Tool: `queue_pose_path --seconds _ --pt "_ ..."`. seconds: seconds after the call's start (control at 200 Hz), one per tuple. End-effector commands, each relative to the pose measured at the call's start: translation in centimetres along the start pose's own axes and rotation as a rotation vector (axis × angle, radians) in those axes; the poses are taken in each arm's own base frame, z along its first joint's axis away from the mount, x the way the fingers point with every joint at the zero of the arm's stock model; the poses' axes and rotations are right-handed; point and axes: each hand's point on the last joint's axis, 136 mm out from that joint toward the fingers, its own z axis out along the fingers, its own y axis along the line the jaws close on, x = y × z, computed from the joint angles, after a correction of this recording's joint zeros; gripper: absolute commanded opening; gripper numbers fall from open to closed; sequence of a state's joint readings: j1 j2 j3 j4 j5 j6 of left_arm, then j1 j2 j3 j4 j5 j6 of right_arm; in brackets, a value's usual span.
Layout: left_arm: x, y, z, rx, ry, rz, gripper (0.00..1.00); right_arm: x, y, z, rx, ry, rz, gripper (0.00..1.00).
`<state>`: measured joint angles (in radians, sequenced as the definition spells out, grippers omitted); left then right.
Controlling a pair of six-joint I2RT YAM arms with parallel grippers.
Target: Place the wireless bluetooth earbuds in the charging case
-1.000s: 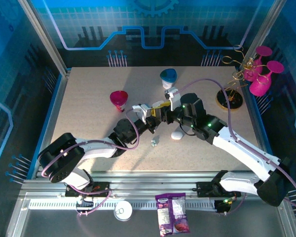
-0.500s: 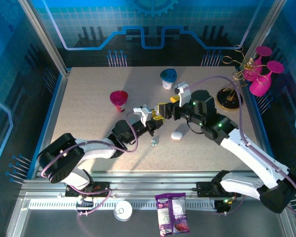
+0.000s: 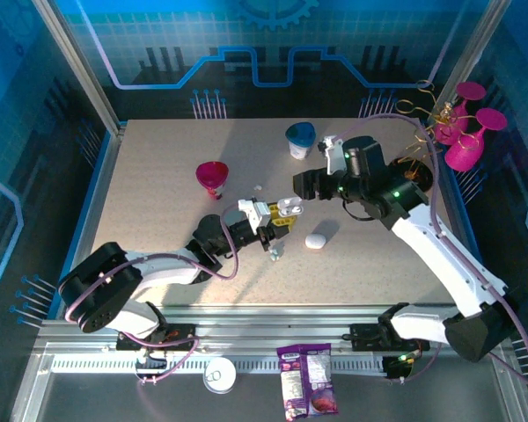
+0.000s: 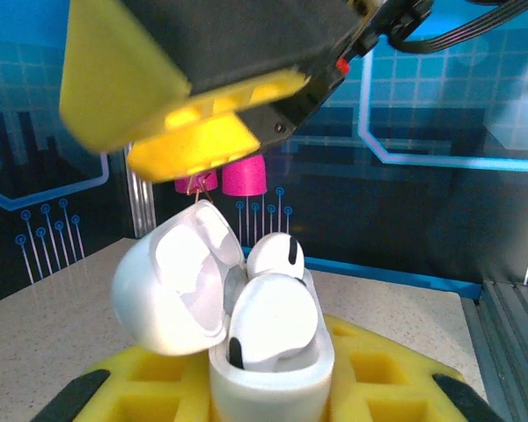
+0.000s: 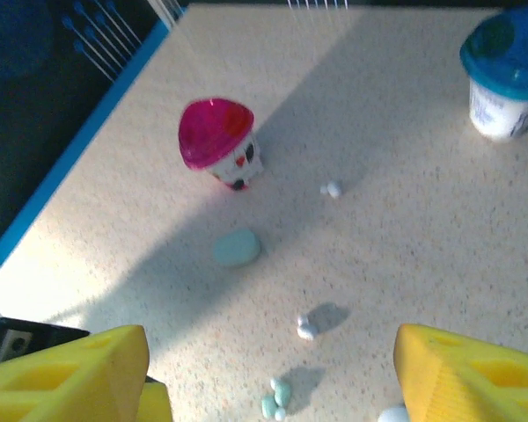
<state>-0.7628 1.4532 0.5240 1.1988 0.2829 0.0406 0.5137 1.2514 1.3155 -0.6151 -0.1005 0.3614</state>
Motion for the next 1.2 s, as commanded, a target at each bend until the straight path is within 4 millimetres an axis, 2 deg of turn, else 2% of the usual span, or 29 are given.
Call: queue_pose_path --seconds 0.0,0.21,0.37,0.61,0.72,0.79,0.961,1.081,1.196 --pt "-0.9 -0.6 -0.3 0.033 -0.019 0.044 0.00 1.9 -0.2 -0.1 -0.002 0.119 0.003 0.74" --pt "-1.3 0.3 -0.2 -0.014 -0.025 0.033 0.00 3.5 -0.4 0.2 -0.007 0.196 -0.028 0.74" --pt "-1.4 1.2 -0.2 -0.063 -0.021 0.025 0.00 4.2 -0.5 -0.4 -0.006 0.214 -0.052 0.74" --pt "-1.6 2.0 -0.1 -0.084 -0.025 0.005 0.00 5.7 0.8 -1.8 -0.090 0.241 -0.128 0.73" --pt "-1.7 2.0 -0.1 -0.083 -0.021 0.004 0.00 5.7 1.1 -2.6 -0.106 0.230 -0.161 0.73" --pt "-1.8 2.0 -0.2 -0.081 -0.021 -0.002 0.00 4.9 1.4 -3.3 -0.109 0.176 -0.186 0.73" --pt "-2.1 1.5 -0.6 -0.028 -0.012 -0.056 0.00 3.1 3.9 -5.4 -0.237 -0.023 -0.303 0.74" --pt "-2.3 0.1 -1.2 0.062 0.022 -0.082 0.00 3.5 5.8 -6.1 -0.368 -0.142 -0.431 0.77" --pt "-2.6 -1.3 -2.1 0.132 0.040 -0.093 0.00 4.6 7.8 -6.7 -0.516 -0.162 -0.548 0.73"
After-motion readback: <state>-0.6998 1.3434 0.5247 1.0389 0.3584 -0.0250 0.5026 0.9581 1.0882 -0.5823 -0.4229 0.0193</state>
